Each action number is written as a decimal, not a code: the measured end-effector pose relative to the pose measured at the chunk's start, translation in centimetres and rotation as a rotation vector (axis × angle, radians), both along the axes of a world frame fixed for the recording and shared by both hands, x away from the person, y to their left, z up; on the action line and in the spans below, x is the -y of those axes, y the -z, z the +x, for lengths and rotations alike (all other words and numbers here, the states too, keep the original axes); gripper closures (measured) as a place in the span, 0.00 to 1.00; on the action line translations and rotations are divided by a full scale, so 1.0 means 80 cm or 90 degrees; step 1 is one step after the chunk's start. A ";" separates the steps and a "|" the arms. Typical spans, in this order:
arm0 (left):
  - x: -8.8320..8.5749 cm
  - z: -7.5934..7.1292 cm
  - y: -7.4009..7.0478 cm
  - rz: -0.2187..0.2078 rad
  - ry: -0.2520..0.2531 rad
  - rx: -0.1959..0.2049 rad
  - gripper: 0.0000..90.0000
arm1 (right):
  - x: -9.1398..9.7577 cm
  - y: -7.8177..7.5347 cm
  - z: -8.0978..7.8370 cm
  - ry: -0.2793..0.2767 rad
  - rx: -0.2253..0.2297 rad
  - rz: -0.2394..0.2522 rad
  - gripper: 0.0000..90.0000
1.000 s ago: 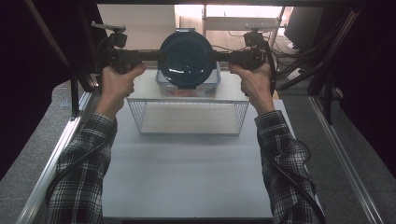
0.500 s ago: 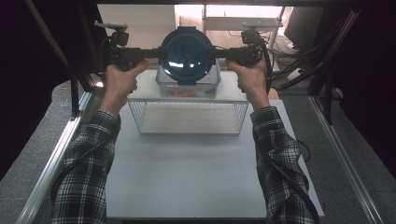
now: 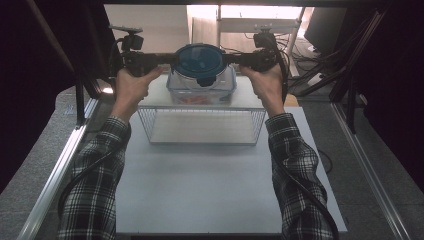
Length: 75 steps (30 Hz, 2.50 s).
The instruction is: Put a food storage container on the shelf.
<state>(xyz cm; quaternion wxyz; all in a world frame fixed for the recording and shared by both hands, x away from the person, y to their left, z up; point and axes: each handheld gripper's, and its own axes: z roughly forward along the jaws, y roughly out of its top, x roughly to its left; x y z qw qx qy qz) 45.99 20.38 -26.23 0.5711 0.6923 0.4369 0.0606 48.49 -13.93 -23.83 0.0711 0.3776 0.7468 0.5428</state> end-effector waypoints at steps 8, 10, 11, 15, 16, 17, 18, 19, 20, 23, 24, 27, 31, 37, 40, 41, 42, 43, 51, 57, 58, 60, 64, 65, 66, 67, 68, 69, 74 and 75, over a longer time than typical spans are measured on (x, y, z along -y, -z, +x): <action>-0.008 -0.025 -0.005 0.000 -0.014 0.042 0.71 | 0.000 0.000 -0.008 -0.001 0.031 -0.008 0.67; -0.013 -0.039 -0.004 -0.013 -0.006 0.055 0.77 | 0.002 -0.002 -0.012 0.000 0.044 -0.012 0.70; -0.014 -0.047 -0.004 -0.011 -0.007 0.064 0.80 | 0.004 -0.003 -0.016 -0.002 0.050 -0.014 0.72; -0.015 -0.077 -0.003 0.000 0.009 0.086 0.90 | 0.008 -0.004 -0.032 -0.013 0.076 -0.032 0.85; -0.013 -0.083 -0.001 -0.003 0.020 0.088 0.92 | 0.009 -0.003 -0.036 -0.017 0.078 -0.037 0.88; -0.009 -0.090 0.003 0.004 0.031 0.089 0.93 | 0.010 -0.001 -0.039 -0.018 0.079 -0.041 0.90; -0.006 -0.093 0.005 0.010 0.036 0.088 0.94 | 0.011 0.001 -0.041 -0.017 0.080 -0.049 0.92; -0.001 -0.095 0.009 0.019 0.043 0.084 0.94 | 0.012 0.003 -0.042 -0.015 0.079 -0.052 0.92; 0.004 -0.097 0.014 0.028 0.050 0.078 0.95 | 0.013 0.006 -0.043 -0.014 0.077 -0.052 0.93; 0.015 -0.094 0.027 0.048 0.056 0.065 0.94 | 0.015 0.014 -0.043 -0.016 0.067 -0.049 0.93; 0.018 -0.091 0.030 0.056 0.048 0.063 0.94 | 0.015 0.017 -0.043 -0.017 0.063 -0.052 0.93; 0.019 -0.082 0.035 0.049 0.033 0.054 0.94 | 0.014 0.023 -0.042 -0.018 0.055 -0.050 0.93; 0.018 -0.070 0.035 0.047 0.020 0.050 0.93 | 0.011 0.027 -0.040 -0.022 0.051 -0.048 0.92; 0.013 -0.051 0.036 0.035 0.004 0.032 0.92 | 0.004 0.035 -0.035 -0.020 0.045 -0.050 0.92; 0.010 -0.044 0.036 0.027 -0.002 0.023 0.92 | 0.001 0.037 -0.033 -0.015 0.046 -0.051 0.92; 0.010 -0.042 0.036 0.026 -0.003 0.022 0.92 | 0.001 0.037 -0.032 -0.012 0.046 -0.050 0.92; 0.009 -0.040 0.036 0.024 -0.002 0.021 0.92 | 0.001 0.037 -0.032 -0.011 0.044 -0.047 0.92; 0.009 -0.039 0.036 0.024 -0.003 0.020 0.92 | 0.002 0.037 -0.031 -0.011 0.045 -0.044 0.93; 0.012 -0.039 0.035 0.027 -0.002 0.021 0.88 | 0.004 0.038 -0.034 -0.008 0.050 -0.043 0.91; 0.020 -0.056 0.036 0.071 0.005 0.038 0.81 | 0.006 0.040 -0.045 -0.022 0.059 -0.043 0.84; 0.021 -0.058 0.037 0.077 0.005 0.041 0.79 | 0.004 0.040 -0.047 -0.025 0.061 -0.049 0.81; 0.021 -0.063 0.040 0.083 0.005 0.043 0.76 | 0.002 0.041 -0.053 -0.029 0.070 -0.065 0.77; 0.018 -0.072 0.046 0.075 0.011 0.041 0.68 | 0.002 0.044 -0.064 -0.044 0.072 -0.070 0.69; 0.018 -0.074 0.047 0.075 0.014 0.042 0.65 | 0.003 0.045 -0.067 -0.049 0.076 -0.070 0.67; 0.018 -0.077 0.048 0.078 0.016 0.044 0.63 | 0.004 0.046 -0.070 -0.053 0.078 -0.069 0.65; 0.018 -0.080 0.050 0.082 0.019 0.045 0.60 | 0.005 0.047 -0.073 -0.055 0.080 -0.068 0.62; 0.018 -0.082 0.051 0.085 0.020 0.047 0.58 | 0.006 0.049 -0.077 -0.057 0.079 -0.069 0.60; 0.018 -0.085 0.052 0.086 0.021 0.050 0.56 | 0.007 0.051 -0.079 -0.059 0.081 -0.069 0.58; 0.020 -0.098 0.060 0.088 0.033 0.057 0.48 | 0.012 0.061 -0.091 -0.071 0.082 -0.073 0.51; 0.021 -0.100 0.062 0.091 0.034 0.057 0.47 | 0.013 0.063 -0.092 -0.074 0.084 -0.075 0.51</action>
